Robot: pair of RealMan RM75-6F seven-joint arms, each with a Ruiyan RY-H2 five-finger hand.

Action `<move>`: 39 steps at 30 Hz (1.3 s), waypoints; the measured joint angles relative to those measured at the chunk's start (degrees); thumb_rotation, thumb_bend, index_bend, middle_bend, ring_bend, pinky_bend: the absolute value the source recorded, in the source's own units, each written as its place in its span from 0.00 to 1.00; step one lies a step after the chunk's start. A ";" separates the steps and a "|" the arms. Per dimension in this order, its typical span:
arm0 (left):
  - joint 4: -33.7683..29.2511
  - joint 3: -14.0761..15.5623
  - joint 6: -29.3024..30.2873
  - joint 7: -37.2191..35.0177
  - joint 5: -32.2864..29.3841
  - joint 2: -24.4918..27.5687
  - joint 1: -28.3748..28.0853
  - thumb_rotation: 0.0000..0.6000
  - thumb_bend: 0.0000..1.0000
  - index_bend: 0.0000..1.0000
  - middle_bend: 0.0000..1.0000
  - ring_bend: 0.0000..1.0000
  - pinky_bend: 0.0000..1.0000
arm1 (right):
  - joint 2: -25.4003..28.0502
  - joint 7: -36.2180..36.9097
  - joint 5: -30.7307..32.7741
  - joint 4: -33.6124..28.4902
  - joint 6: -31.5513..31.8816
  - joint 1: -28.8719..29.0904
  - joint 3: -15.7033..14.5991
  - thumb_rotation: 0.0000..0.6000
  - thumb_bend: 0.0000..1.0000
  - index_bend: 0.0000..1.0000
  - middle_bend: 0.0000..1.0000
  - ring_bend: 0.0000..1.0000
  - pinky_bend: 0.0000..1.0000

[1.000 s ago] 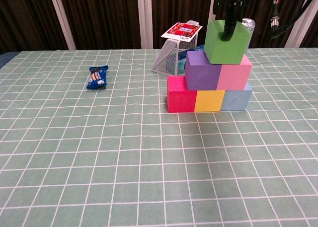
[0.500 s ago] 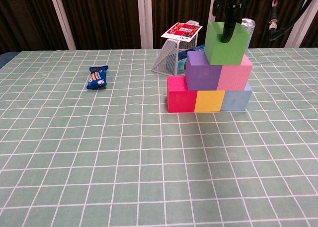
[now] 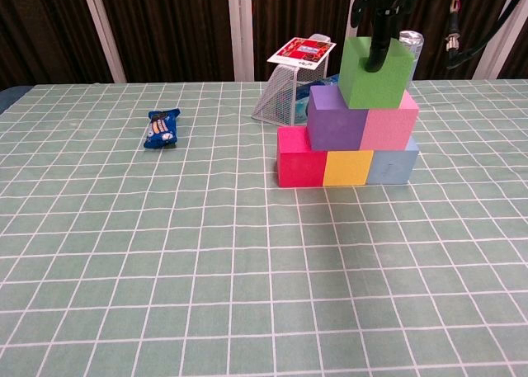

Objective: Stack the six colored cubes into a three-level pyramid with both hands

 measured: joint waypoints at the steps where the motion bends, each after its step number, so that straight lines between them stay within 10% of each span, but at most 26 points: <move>1: -0.02 0.01 -0.09 -0.10 -0.04 0.03 0.00 1.00 0.11 0.00 0.00 0.00 0.00 | 0.00 -0.15 0.15 -0.03 -0.06 -0.04 0.13 1.00 0.32 0.00 0.21 0.16 0.00; 21: -0.08 0.05 -0.11 -0.38 -0.06 0.19 -0.02 1.00 0.11 0.00 0.00 0.00 0.00 | 1.64 2.48 -4.11 -3.70 0.02 -1.67 0.80 1.00 0.27 0.00 0.00 0.00 0.00; 39: -0.24 0.65 1.41 -0.31 2.70 -0.28 0.60 1.00 0.11 0.00 0.00 0.00 0.00 | 16.95 7.59 -12.20 -19.42 0.73 -11.94 -0.99 1.00 0.27 0.00 0.00 0.00 0.00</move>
